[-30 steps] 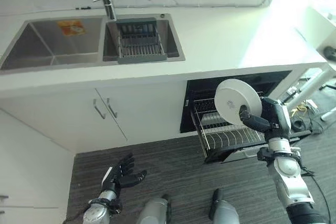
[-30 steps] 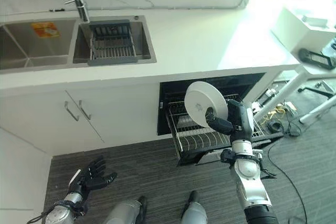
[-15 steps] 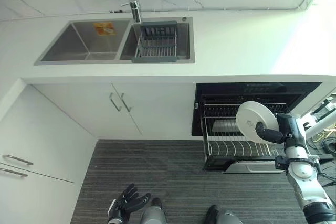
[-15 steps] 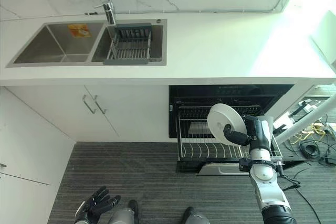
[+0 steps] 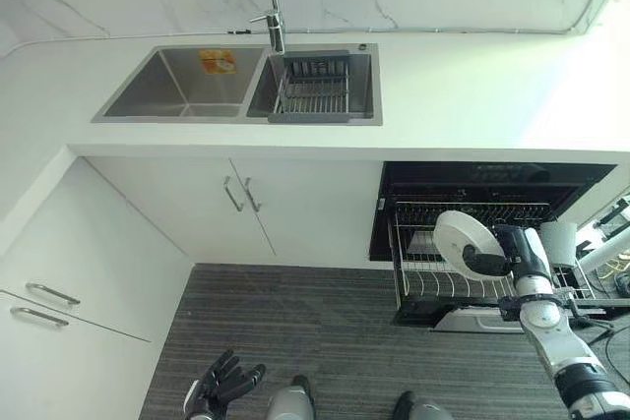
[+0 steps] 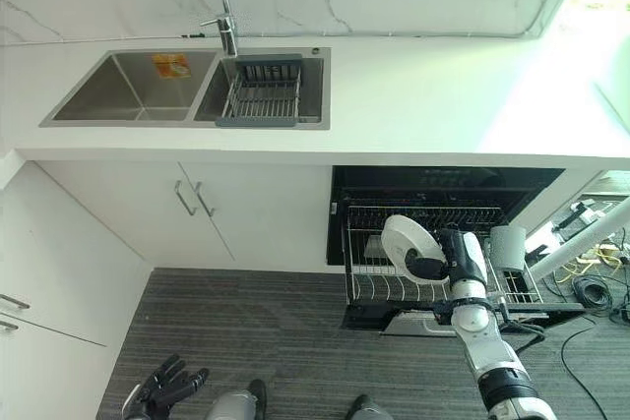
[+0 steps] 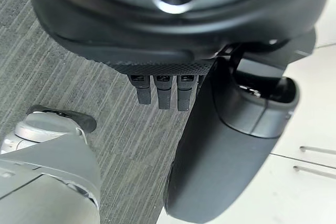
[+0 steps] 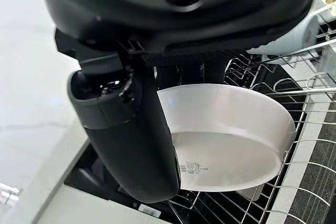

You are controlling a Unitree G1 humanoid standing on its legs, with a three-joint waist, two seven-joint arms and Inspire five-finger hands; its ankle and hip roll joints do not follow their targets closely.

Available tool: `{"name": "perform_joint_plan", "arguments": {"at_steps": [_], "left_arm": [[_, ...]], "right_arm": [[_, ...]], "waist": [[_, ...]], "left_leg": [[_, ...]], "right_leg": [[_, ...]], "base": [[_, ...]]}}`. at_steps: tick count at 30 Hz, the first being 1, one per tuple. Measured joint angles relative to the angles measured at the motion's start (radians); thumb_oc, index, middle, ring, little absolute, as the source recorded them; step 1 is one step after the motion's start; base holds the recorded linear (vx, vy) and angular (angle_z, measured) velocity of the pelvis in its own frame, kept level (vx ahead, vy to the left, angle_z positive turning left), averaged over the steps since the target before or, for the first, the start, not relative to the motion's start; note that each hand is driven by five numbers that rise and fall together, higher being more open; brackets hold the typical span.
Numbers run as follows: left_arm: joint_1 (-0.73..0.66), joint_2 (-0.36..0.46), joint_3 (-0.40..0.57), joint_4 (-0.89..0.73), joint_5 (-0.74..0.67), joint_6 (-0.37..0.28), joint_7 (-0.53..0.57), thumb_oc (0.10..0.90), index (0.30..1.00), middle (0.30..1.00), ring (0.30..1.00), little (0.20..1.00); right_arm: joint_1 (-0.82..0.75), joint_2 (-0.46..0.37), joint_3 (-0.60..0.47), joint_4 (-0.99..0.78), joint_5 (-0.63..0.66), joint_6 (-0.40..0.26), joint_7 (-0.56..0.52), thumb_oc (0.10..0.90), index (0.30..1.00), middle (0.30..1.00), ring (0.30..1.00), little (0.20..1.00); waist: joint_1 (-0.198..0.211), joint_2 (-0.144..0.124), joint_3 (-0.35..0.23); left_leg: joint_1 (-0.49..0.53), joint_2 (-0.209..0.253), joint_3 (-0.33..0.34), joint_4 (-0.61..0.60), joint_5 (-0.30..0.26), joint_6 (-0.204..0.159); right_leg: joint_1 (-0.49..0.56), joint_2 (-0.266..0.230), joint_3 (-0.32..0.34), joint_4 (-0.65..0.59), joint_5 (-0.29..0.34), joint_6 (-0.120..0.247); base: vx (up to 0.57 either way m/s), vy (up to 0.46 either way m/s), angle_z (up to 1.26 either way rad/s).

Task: Place the dishes in the dishwasher.

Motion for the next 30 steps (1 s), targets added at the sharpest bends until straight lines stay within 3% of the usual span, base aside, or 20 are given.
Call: {"name": "perform_joint_plan", "arguments": {"at_steps": [6,11,15,20,30], "left_arm": [[0.007,0.000,-0.007,0.000,-0.001,0.000,0.000,0.800,0.900,0.900,0.900,0.900],[-0.004,0.005,-0.035,-0.001,-0.001,0.000,0.001,0.800,0.900,0.900,0.900,0.900],[-0.002,0.014,-0.043,0.000,-0.001,0.000,0.001,0.800,0.900,0.900,0.900,0.900],[-0.012,0.033,-0.053,-0.001,-0.001,-0.002,0.001,0.800,0.900,0.900,0.900,0.900],[-0.112,0.049,-0.130,-0.049,-0.082,-0.029,-0.025,0.800,0.900,0.900,0.900,0.900]], "right_arm": [[-0.120,-0.053,0.130,0.167,-0.250,0.054,-0.121,0.400,0.300,0.300,0.300,0.300],[-0.158,-0.116,0.177,0.260,-0.343,0.076,-0.142,0.400,0.300,0.300,0.300,0.300],[-0.217,-0.141,0.229,0.287,-0.427,0.073,-0.144,0.400,0.300,0.300,0.300,0.300],[-0.269,-0.147,0.274,0.304,-0.501,0.040,-0.146,0.400,0.300,0.300,0.300,0.300],[-0.488,-0.192,0.361,0.410,-0.540,0.019,-0.148,0.400,0.300,0.300,0.300,0.300]], "waist": [[0.017,0.018,-0.002],[0.039,0.041,-0.001],[0.043,0.060,0.000],[0.061,0.063,0.001],[0.095,0.123,0.159]], "left_leg": [[-0.004,-0.002,-0.004,-0.002,0.001,0.002],[-0.010,-0.008,-0.015,-0.014,0.011,0.000],[-0.016,-0.013,-0.016,-0.026,0.017,0.002],[-0.045,-0.015,-0.018,-0.028,0.025,-0.003],[-0.160,-0.041,-0.022,-0.020,0.059,0.018]], "right_leg": [[0.000,0.000,-0.004,-0.005,0.004,-0.003],[-0.001,-0.002,-0.015,-0.014,0.009,-0.003],[-0.010,-0.005,-0.016,-0.018,0.010,0.001],[-0.038,-0.006,-0.017,-0.017,0.009,0.002],[-0.151,-0.031,-0.016,-0.008,0.047,-0.010]], "base": [[0.00,0.000,0.01],[0.00,0.002,0.04],[0.00,0.000,0.00],[-0.02,-0.002,0.01],[-0.09,0.015,0.04]]}}
